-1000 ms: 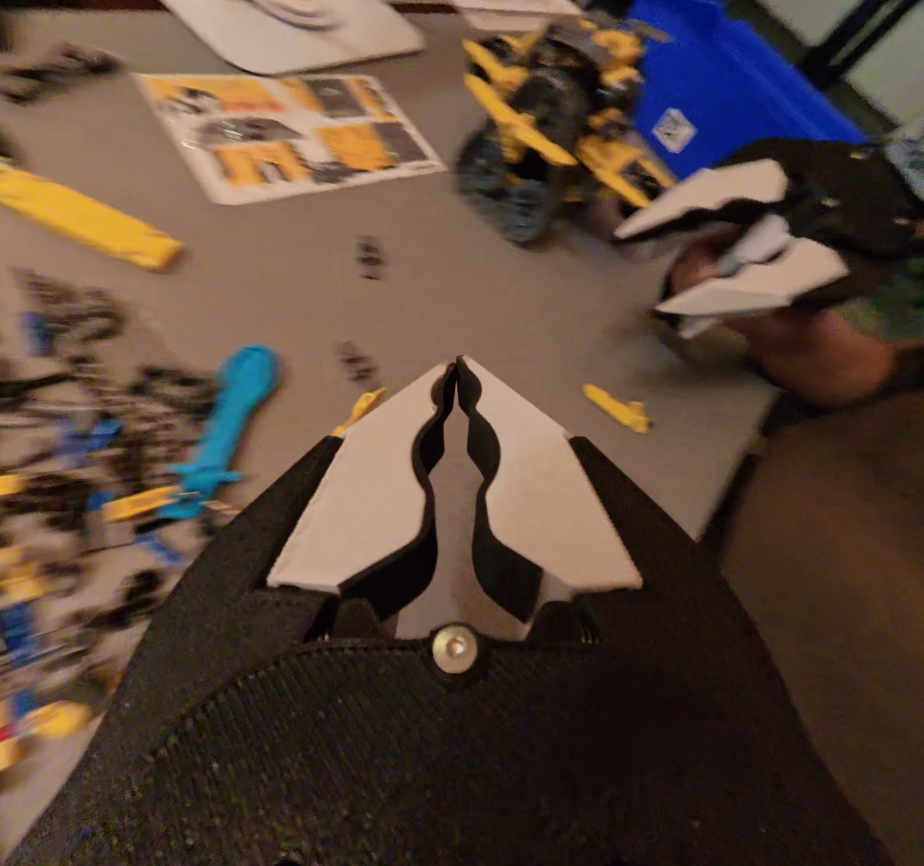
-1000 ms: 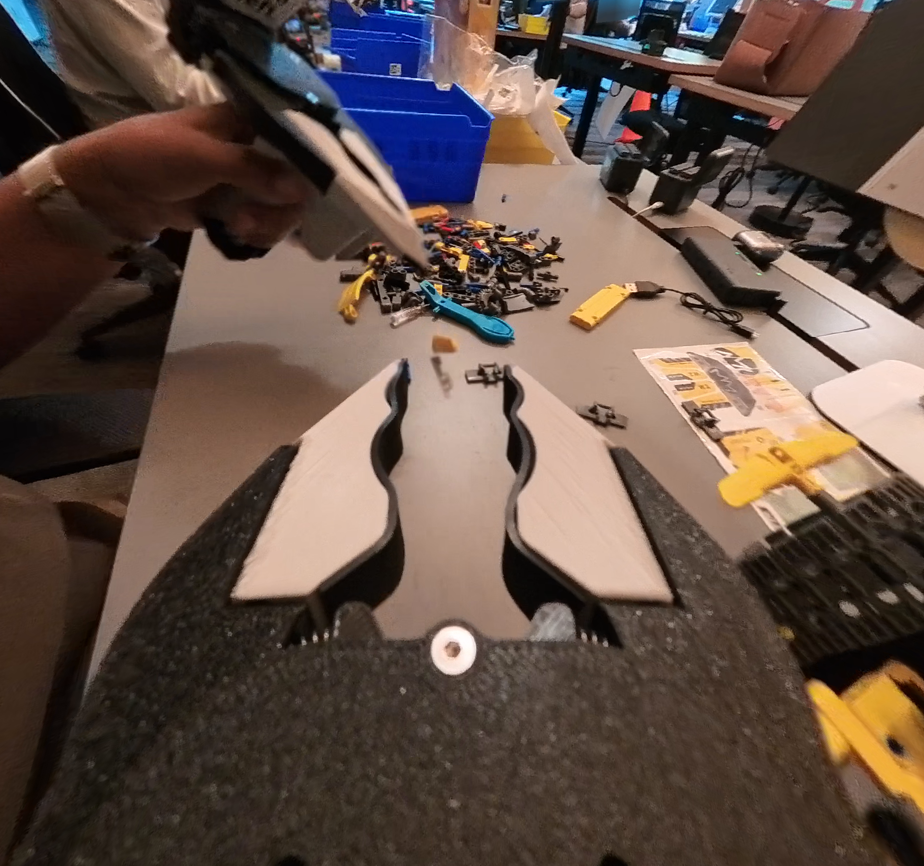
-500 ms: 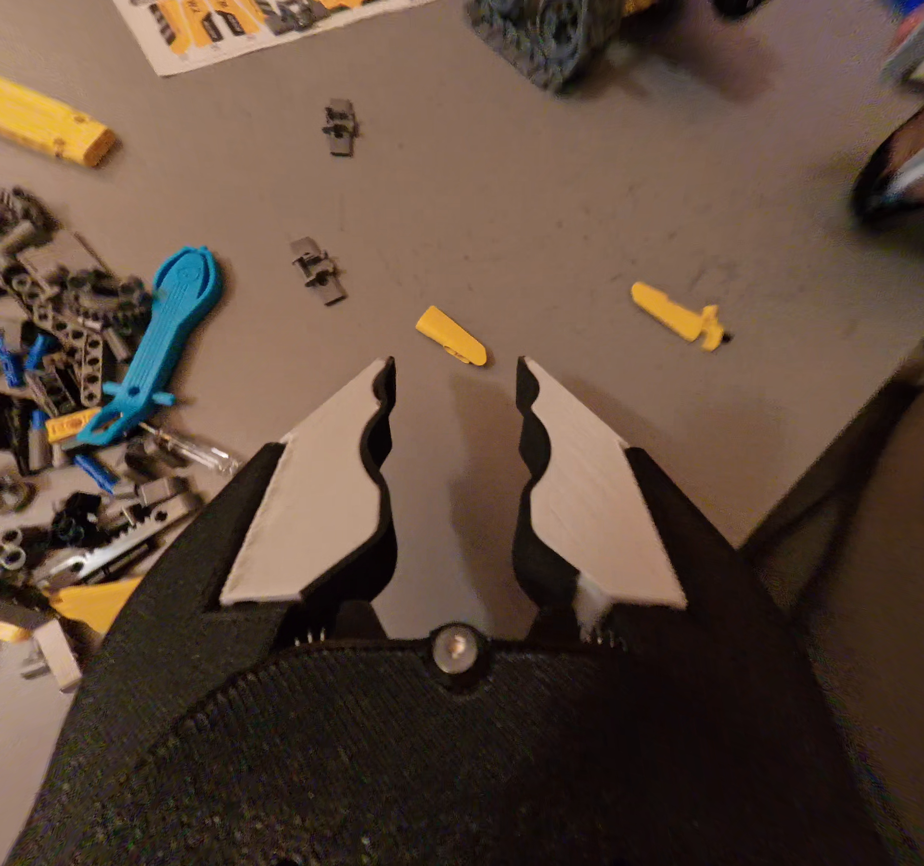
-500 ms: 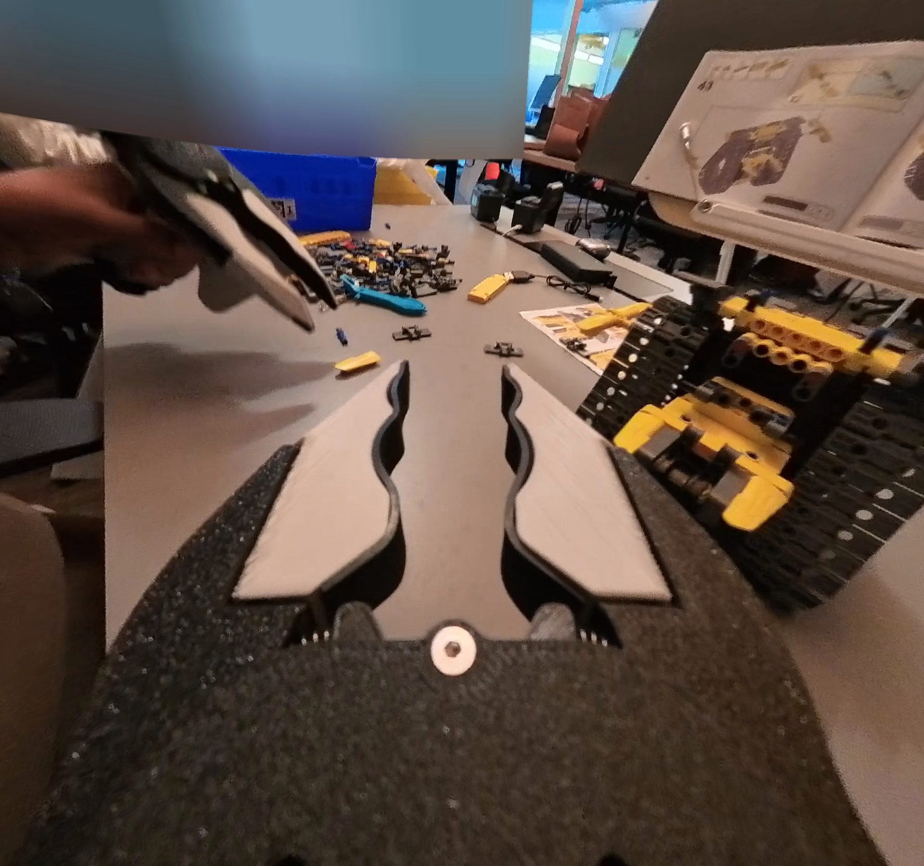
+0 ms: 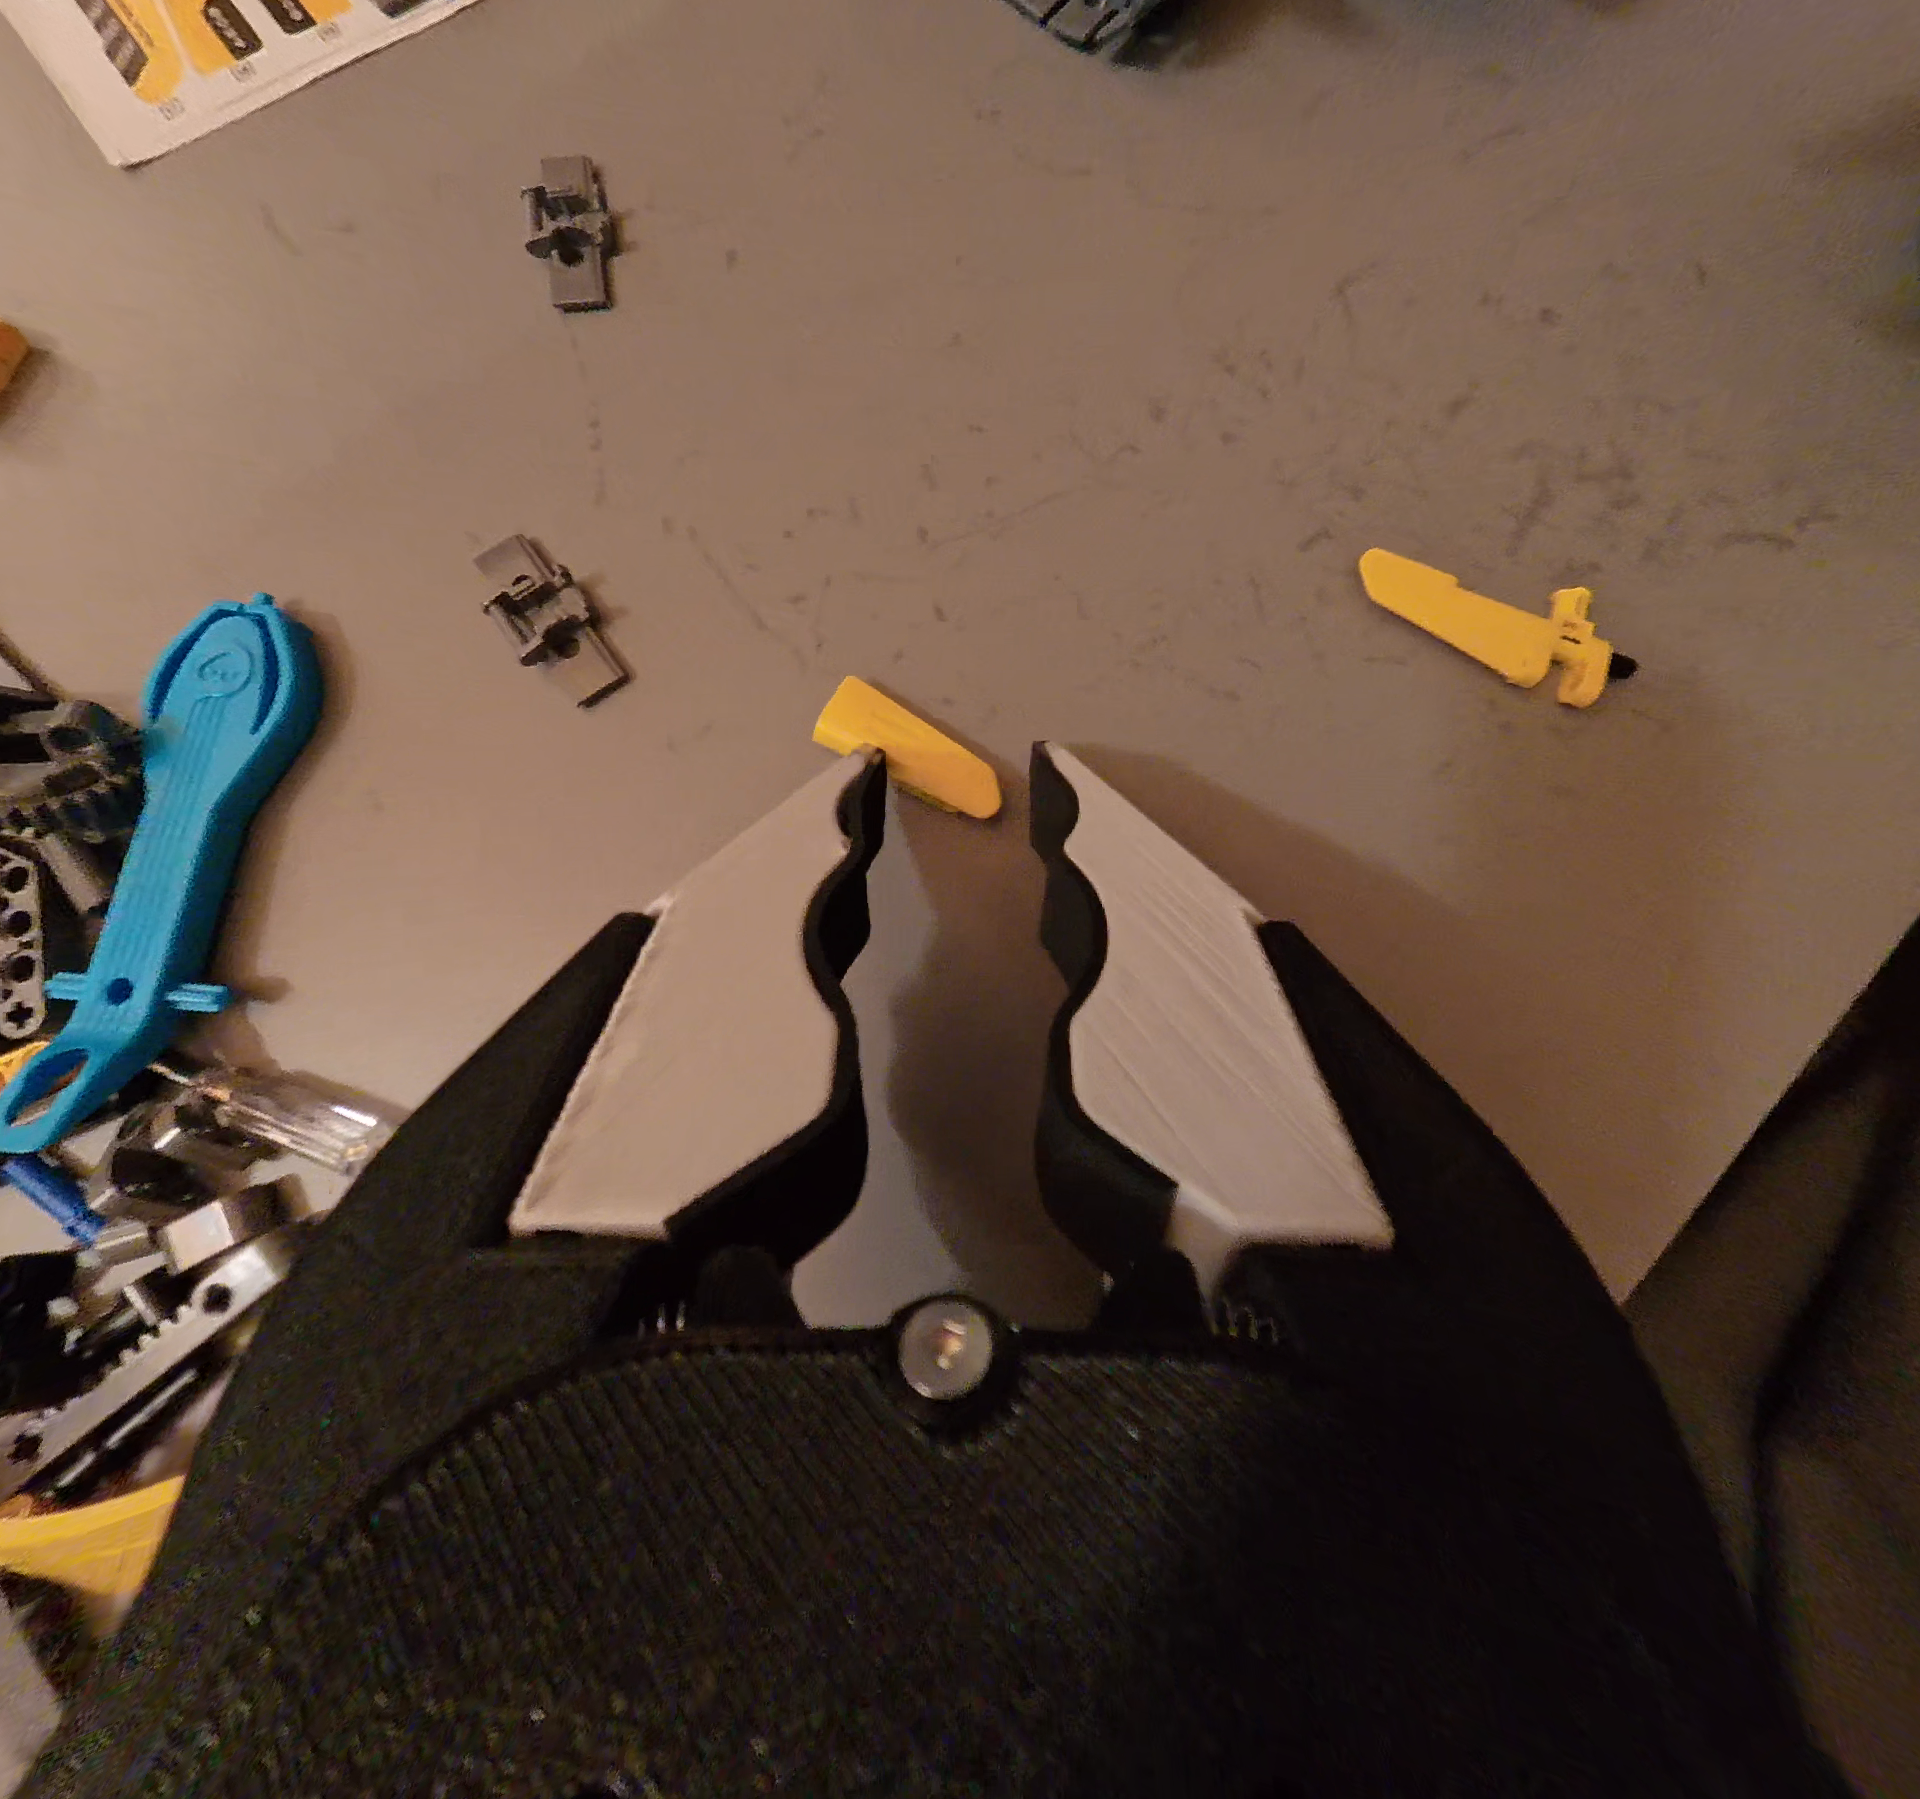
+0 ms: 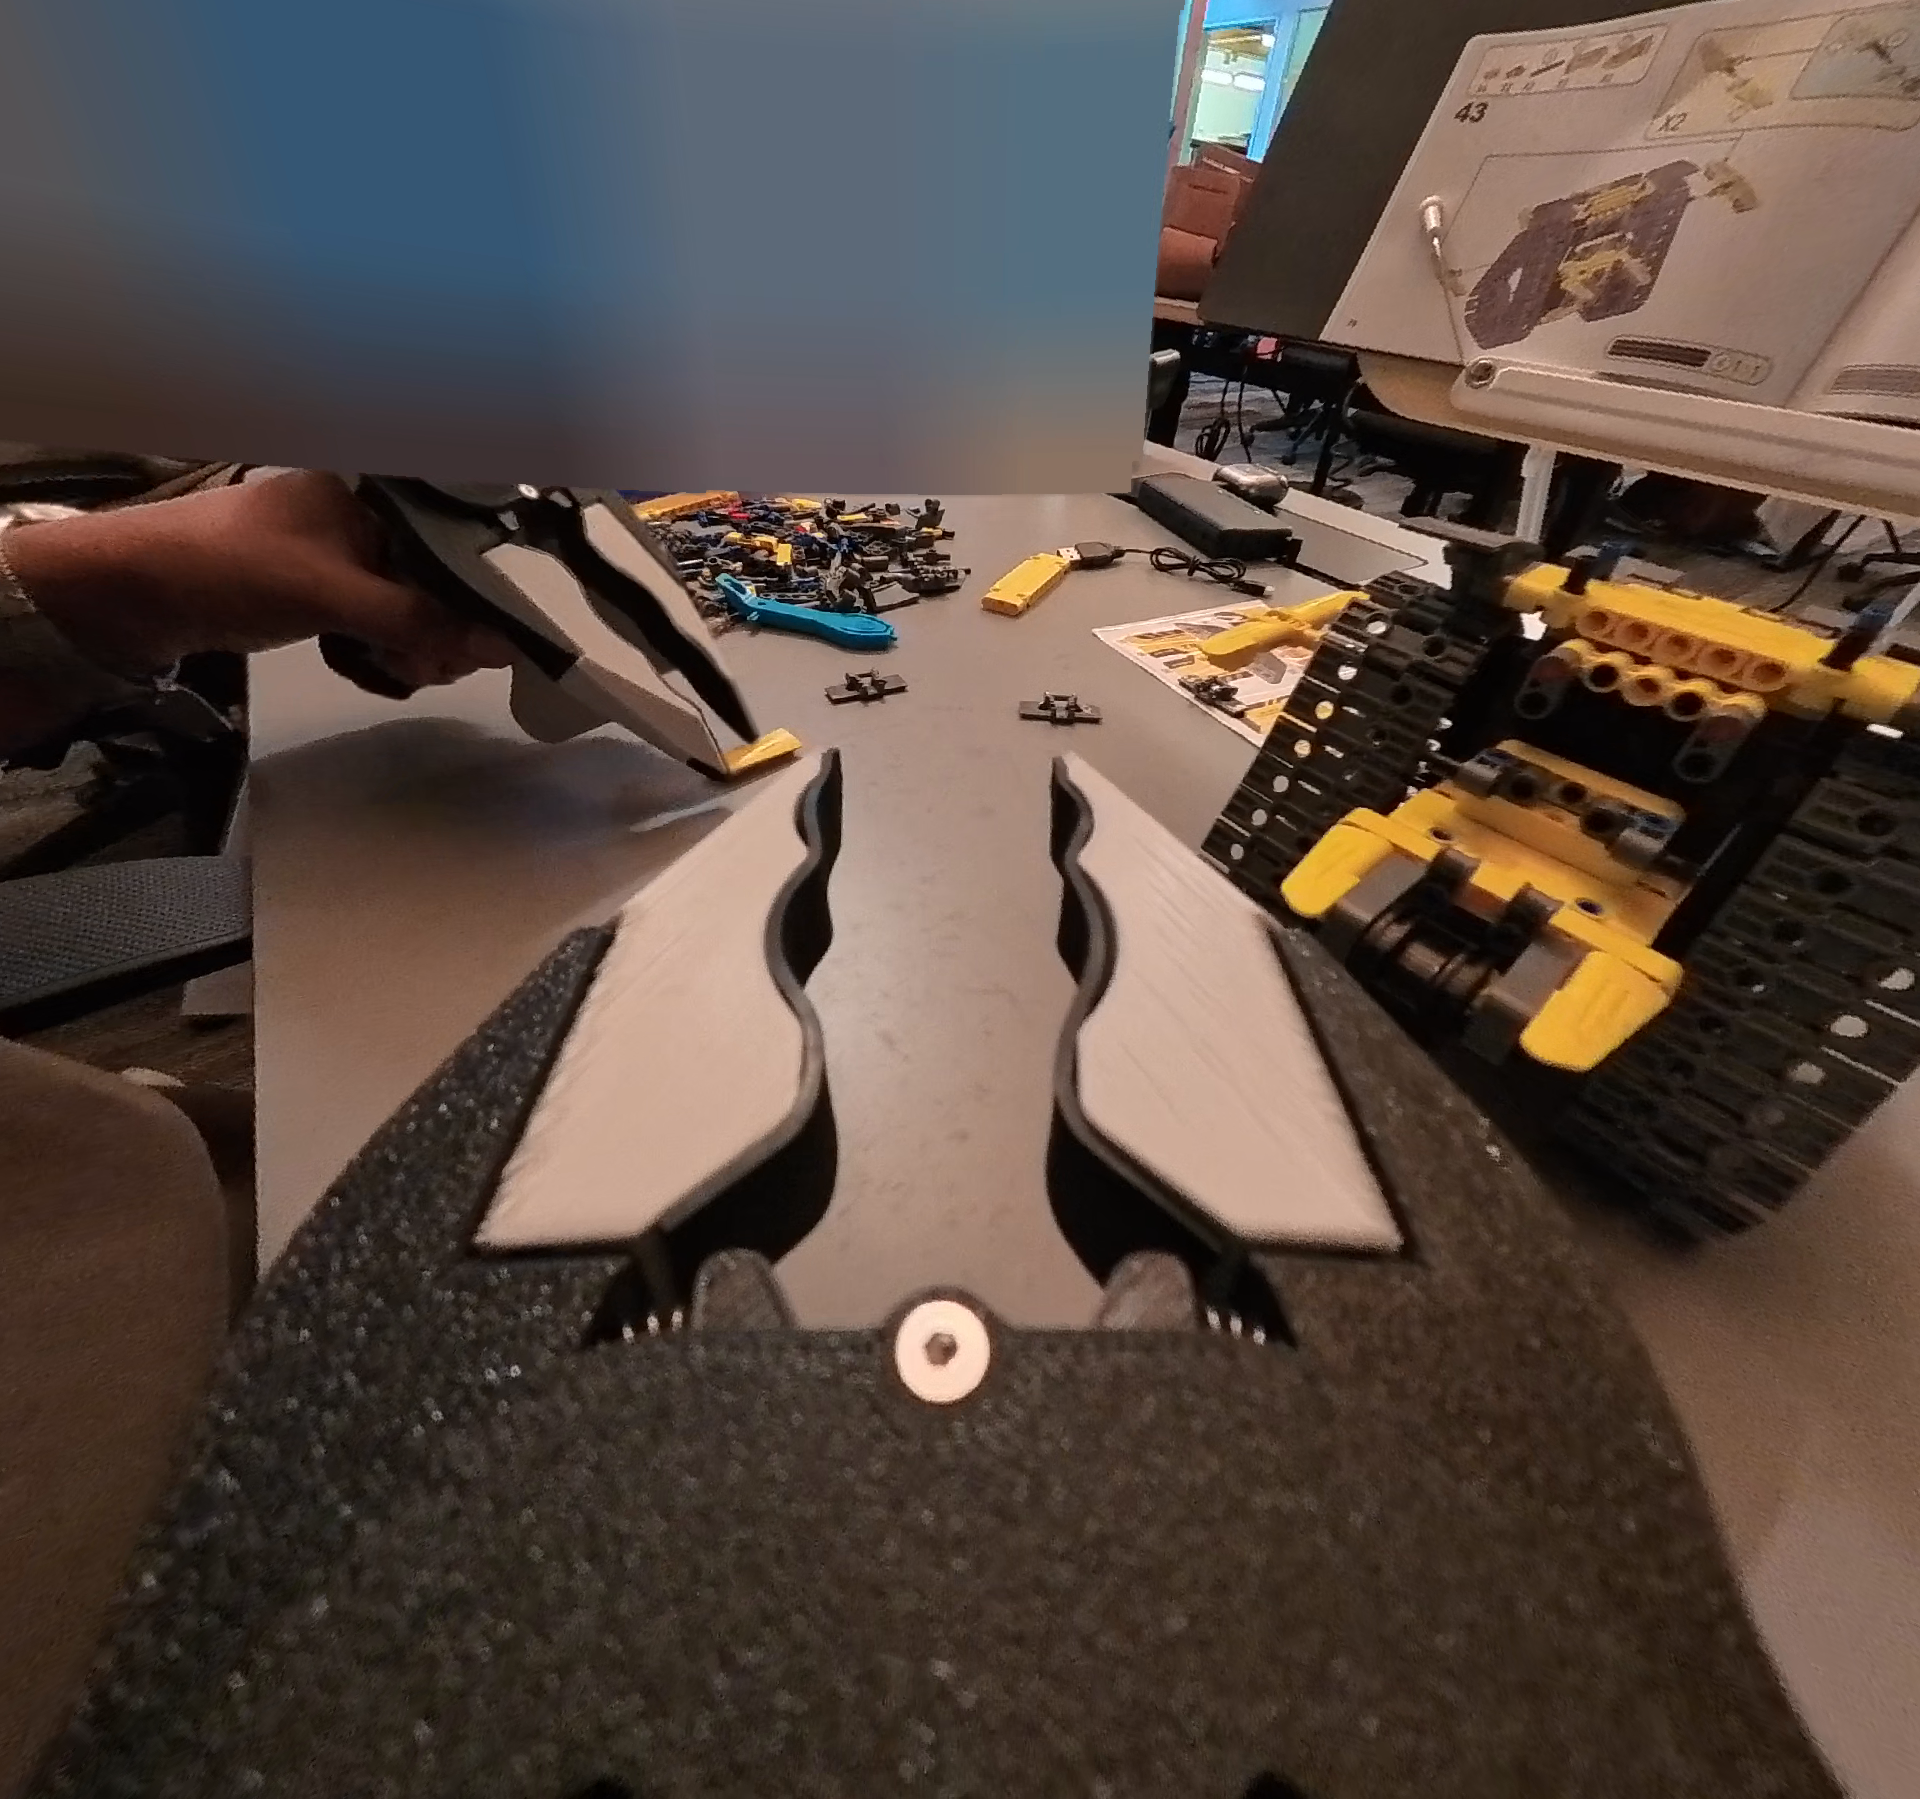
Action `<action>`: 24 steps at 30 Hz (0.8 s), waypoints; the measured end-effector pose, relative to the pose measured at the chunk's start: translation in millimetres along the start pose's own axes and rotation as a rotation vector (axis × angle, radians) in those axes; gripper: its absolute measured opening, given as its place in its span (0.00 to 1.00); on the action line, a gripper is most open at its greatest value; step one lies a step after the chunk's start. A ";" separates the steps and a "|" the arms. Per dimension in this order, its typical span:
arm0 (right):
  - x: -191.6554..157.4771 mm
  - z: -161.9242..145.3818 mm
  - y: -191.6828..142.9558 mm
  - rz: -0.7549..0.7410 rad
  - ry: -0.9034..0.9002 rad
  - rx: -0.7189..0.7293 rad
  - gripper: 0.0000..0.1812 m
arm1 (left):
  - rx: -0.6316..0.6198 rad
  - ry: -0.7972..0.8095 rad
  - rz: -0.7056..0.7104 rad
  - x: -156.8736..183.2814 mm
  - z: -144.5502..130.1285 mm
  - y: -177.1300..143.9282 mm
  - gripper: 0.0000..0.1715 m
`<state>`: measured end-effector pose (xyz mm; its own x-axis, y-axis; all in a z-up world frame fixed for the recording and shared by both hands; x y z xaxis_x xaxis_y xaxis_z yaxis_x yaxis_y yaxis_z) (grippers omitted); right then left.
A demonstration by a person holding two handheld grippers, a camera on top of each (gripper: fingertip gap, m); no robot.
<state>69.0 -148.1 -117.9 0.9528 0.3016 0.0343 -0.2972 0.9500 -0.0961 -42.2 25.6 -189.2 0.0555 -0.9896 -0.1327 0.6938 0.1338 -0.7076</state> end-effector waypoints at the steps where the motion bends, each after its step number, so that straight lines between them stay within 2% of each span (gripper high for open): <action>1: 0.6 0.0 -0.1 -0.003 0.003 0.000 0.22 | 0.001 -0.003 -0.006 1.8 -0.9 -0.3 0.15; 5: 2.6 -0.5 -0.1 -0.007 0.016 0.001 0.22 | 0.010 0.017 0.015 6.2 -3.9 -0.7 0.17; 14: 6.7 -0.5 -1.7 -0.010 0.048 0.015 0.22 | -0.003 0.052 -0.080 35.3 -5.5 -5.7 0.18; 19: 8.1 -0.4 -2.2 -0.009 0.061 0.020 0.22 | 0.008 0.069 -0.069 39.8 -5.6 -9.9 0.19; 21: 8.4 -0.6 -1.9 -0.007 0.064 0.019 0.22 | 0.031 0.040 -0.042 33.8 -2.3 -11.1 0.21; 24: 8.5 -1.0 -1.5 -0.007 0.064 0.016 0.22 | 0.061 0.020 0.000 26.1 1.2 -9.0 0.31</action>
<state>77.6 -147.1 -118.4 0.9566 0.2898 -0.0291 -0.2912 0.9533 -0.0805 -46.1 -1.5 -185.4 0.0417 -0.9883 -0.1470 0.7365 0.1298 -0.6639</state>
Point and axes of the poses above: each gripper's, where its closed fingertips meet, y out along the fingers, z out of its top, x = y × z across the jaws, the point moved 4 cm from there along -y, back along the fingers, and after that the axes turned 15 degrees about z, right-handed, at the moved point
